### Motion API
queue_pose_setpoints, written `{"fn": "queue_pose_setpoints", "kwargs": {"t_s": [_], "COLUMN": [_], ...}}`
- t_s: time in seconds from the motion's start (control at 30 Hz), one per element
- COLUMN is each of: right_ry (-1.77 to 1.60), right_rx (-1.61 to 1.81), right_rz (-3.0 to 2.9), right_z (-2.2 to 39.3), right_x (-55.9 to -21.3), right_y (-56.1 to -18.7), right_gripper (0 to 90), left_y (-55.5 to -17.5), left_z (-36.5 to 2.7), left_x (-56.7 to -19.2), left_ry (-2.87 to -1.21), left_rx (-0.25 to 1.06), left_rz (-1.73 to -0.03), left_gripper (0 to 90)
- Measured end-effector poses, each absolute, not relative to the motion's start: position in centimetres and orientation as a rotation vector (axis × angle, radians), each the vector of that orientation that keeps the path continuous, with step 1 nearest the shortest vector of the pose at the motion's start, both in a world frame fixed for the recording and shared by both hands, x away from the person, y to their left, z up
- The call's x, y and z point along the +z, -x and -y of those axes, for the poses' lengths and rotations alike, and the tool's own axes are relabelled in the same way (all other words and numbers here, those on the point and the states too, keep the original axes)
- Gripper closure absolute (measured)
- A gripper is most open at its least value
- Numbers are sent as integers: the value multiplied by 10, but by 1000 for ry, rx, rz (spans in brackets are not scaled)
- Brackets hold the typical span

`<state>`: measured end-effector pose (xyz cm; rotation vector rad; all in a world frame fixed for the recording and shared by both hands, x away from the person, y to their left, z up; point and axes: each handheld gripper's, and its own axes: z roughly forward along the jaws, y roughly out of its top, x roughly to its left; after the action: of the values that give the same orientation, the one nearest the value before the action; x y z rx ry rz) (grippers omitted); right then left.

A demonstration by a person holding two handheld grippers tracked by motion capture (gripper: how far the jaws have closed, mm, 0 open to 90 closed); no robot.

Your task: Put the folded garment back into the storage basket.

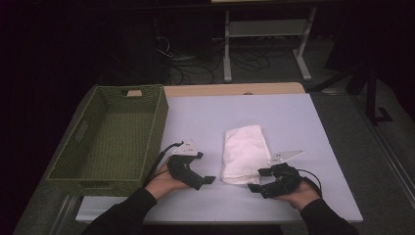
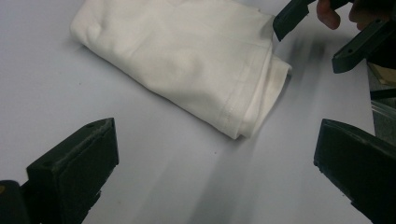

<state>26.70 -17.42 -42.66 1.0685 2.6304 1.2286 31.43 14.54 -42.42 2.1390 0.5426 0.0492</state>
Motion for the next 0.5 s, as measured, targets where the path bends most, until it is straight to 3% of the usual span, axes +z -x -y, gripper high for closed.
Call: {"fn": "queue_pose_setpoints", "kwargs": {"t_s": [0.5], "right_ry": [-1092], "right_rx": [1105], "right_rz": [-2662], "right_z": [174], "right_x": [-437], "right_y": [-270], "right_gripper": [384], "left_y": [-314], "left_z": [-144], "left_x": [-425], "left_ry": [-2139], "left_rx": [46], "left_rz": [-542], "left_gripper": [0]}}
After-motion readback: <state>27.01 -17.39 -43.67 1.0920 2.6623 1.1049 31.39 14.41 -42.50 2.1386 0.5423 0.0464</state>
